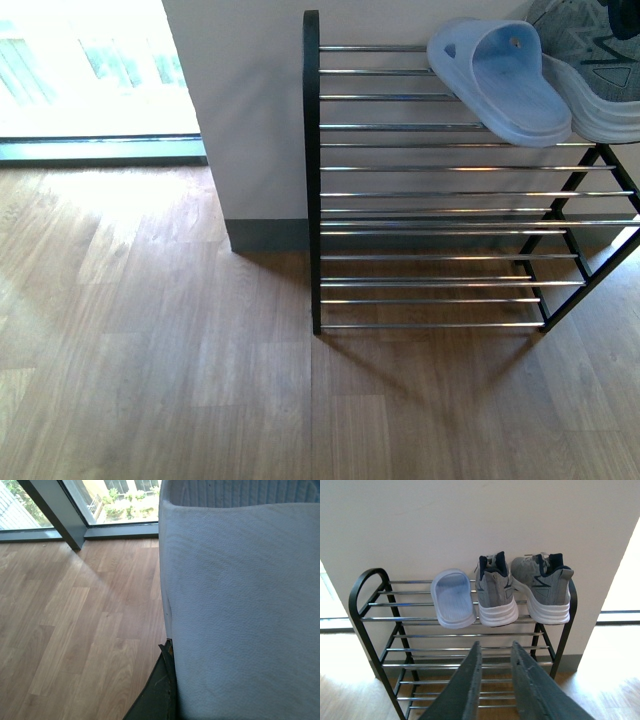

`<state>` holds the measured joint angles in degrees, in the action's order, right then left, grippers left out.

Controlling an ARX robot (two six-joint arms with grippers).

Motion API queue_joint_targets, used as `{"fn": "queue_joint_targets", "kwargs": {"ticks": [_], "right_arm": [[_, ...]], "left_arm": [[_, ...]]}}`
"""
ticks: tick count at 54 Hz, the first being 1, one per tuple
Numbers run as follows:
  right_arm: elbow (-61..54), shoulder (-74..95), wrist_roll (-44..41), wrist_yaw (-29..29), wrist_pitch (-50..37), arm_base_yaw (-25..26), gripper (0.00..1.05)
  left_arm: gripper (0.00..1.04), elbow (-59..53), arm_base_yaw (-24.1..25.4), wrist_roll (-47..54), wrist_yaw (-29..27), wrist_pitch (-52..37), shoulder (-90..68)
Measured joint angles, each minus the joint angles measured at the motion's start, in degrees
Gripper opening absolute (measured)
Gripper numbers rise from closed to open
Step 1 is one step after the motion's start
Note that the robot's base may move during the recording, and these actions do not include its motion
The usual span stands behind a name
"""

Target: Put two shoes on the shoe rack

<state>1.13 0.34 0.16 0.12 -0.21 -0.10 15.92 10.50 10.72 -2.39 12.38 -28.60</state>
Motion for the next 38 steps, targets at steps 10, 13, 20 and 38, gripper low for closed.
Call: {"fn": "queue_joint_targets", "kwargs": {"ticks": [10,13,20,38], "right_arm": [[0.0,0.0,0.0,-0.1,0.0,0.0,0.58],[0.0,0.0,0.0,-0.2,0.0,0.0,0.68],[0.0,0.0,0.0,-0.2,0.0,0.0,0.89],[0.0,-0.1,0.0,-0.2,0.0,0.0,0.96]], "left_arm": [[0.02,0.0,0.0,0.0,0.0,0.0,0.0],[0.02,0.0,0.0,0.0,-0.3,0.0,0.0],[0.02,0.0,0.0,0.0,-0.3,0.0,0.0],[0.02,0.0,0.0,0.0,-0.2,0.0,0.0]]}}
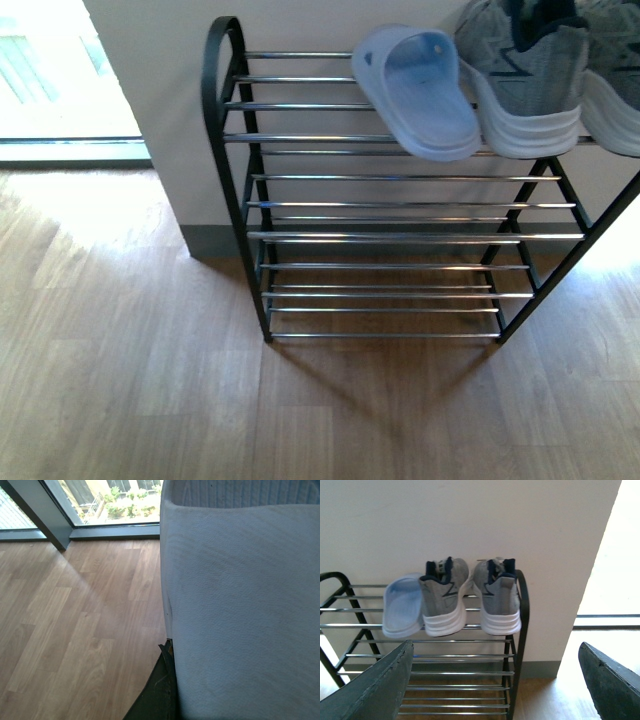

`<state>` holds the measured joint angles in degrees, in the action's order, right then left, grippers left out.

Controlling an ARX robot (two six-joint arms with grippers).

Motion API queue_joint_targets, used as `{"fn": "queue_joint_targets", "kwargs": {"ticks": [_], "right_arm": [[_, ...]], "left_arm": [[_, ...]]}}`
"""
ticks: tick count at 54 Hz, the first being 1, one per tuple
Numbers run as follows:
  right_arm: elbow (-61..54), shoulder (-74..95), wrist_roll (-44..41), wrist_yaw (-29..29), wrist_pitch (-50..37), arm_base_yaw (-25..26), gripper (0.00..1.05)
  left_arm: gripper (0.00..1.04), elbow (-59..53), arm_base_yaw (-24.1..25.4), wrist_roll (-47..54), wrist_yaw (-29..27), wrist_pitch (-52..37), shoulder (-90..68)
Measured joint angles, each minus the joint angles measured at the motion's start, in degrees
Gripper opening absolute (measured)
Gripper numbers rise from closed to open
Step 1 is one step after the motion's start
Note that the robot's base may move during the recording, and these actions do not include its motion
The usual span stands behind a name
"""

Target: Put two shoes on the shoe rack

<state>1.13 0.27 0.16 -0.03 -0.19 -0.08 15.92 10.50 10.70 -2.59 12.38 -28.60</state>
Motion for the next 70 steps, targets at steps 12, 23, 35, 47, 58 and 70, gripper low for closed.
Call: {"fn": "queue_joint_targets", "kwargs": {"ticks": [12,23,35,47,58,70], "right_arm": [[0.0,0.0,0.0,0.4,0.1,0.0,0.96],[0.0,0.0,0.0,0.2,0.1,0.0,0.96],[0.0,0.0,0.0,0.2,0.1,0.0,0.96],[0.0,0.0,0.0,0.2,0.1,0.0,0.96],[0.0,0.0,0.0,0.2,0.1,0.0,0.96],[0.0,0.0,0.0,0.2,0.1,0.0,0.96]], "left_arm": [[0.02,0.0,-0.1,0.0,0.6,0.0,0.0],[0.02,-0.5,-1.1,-3.3,-0.3,-4.4,-0.3],[0.02,12.4,-5.3,-8.0,3.7,-16.9,-23.0],[0.02,28.6,-8.2,-8.5,9.0,-15.9,-45.6],[0.02,42.6,-11.6,-6.8,9.2,-12.6,-62.3],[0.02,54.8,-14.7,-6.1,7.9,-10.5,-76.3]]}}
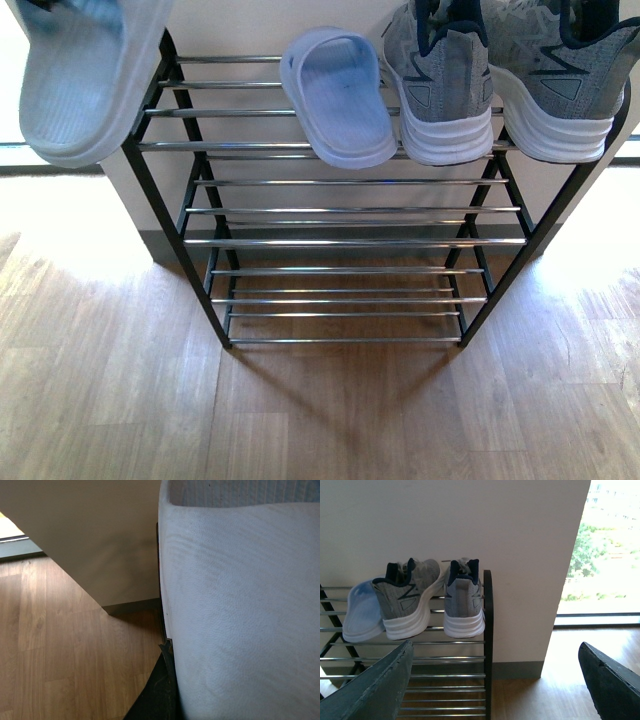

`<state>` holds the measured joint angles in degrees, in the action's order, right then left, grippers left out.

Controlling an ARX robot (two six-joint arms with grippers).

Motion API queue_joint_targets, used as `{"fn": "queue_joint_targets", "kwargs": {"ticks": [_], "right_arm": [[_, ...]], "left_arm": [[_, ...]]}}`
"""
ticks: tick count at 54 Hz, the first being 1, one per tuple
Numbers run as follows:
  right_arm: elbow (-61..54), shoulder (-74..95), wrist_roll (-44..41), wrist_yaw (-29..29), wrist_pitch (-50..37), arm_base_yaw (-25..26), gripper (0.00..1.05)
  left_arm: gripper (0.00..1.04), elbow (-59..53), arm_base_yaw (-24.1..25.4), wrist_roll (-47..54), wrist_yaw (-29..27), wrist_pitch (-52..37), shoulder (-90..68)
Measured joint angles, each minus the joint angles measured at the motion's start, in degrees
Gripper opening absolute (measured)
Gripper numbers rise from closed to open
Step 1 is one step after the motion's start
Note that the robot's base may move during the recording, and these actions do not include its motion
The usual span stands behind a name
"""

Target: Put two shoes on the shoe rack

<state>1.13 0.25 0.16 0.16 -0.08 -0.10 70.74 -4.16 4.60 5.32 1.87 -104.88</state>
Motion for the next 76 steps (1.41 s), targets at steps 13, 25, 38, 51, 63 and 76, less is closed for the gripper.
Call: {"fn": "queue_joint_targets", "kwargs": {"ticks": [13,25,38,51,63,76], "right_arm": [[0.0,0.0,0.0,0.0,0.0,0.0,0.96],[0.0,0.0,0.0,0.0,0.0,0.0,0.96],[0.0,0.0,0.0,0.0,0.0,0.0,0.96],[0.0,0.0,0.0,0.0,0.0,0.0,0.96],[0.0,0.0,0.0,0.0,0.0,0.0,0.96],[0.0,0.0,0.0,0.0,0.0,0.0,0.96]], "left_arm": [[0.02,13.7,-3.9,-3.5,-0.2,2.5,-13.7],[0.02,20.7,-7.0,-6.2,-1.6,4.7,-20.2],[0.02,24.9,-8.0,-8.0,-3.9,6.0,-24.8],[0.02,27.3,-8.1,-10.6,-5.4,6.9,-27.3],[0.41,27.3,-8.7,-11.4,-5.1,7.0,-27.1],[0.92,18.8,-9.2,-10.7,-6.9,4.5,-16.2]]}}
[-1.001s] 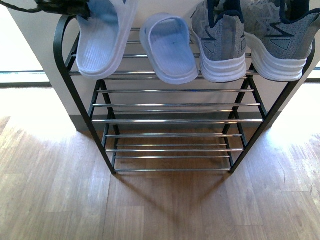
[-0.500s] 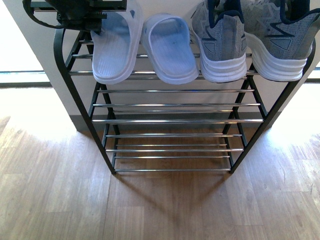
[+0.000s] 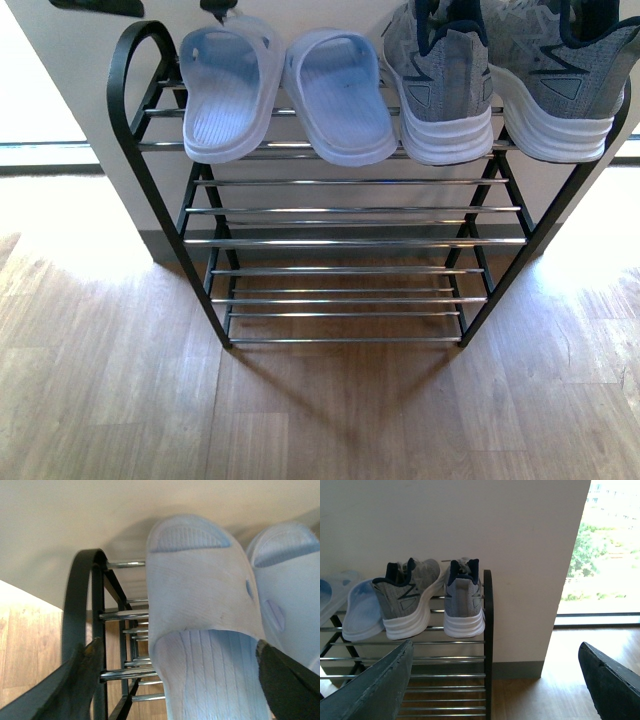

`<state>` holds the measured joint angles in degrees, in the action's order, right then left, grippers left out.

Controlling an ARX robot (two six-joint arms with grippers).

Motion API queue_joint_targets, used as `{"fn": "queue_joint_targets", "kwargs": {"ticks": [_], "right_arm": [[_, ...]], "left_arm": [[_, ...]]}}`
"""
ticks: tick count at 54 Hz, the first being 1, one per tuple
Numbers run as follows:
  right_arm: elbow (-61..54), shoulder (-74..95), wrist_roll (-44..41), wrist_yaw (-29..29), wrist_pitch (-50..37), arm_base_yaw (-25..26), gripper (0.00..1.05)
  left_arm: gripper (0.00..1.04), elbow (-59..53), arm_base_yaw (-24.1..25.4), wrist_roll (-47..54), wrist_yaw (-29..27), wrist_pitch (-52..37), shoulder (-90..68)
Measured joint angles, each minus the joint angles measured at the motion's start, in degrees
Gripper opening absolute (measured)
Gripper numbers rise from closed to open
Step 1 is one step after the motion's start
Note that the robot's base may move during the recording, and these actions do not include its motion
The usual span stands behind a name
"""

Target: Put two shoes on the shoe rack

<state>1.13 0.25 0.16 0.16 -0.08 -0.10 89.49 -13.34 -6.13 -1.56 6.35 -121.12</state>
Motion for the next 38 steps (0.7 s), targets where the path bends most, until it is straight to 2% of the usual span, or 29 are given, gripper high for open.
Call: {"fn": "queue_joint_targets", "kwargs": {"ticks": [2,17,25,38], "right_arm": [[0.0,0.0,0.0,0.0,0.0,0.0,0.96],[0.0,0.0,0.0,0.0,0.0,0.0,0.96],[0.0,0.0,0.0,0.0,0.0,0.0,0.96],[0.0,0.0,0.0,0.0,0.0,0.0,0.96]], "left_arm": [[0.97,-2.5,0.0,-0.1,0.0,-1.5,2.8],[0.95,-31.3,1.9,2.0,-7.2,-13.7,33.5],[0.95,-47.1,7.8,3.8,-7.2,-10.6,55.5],[0.95,-59.1,17.7,4.7,-3.7,-3.8,78.0]]}}
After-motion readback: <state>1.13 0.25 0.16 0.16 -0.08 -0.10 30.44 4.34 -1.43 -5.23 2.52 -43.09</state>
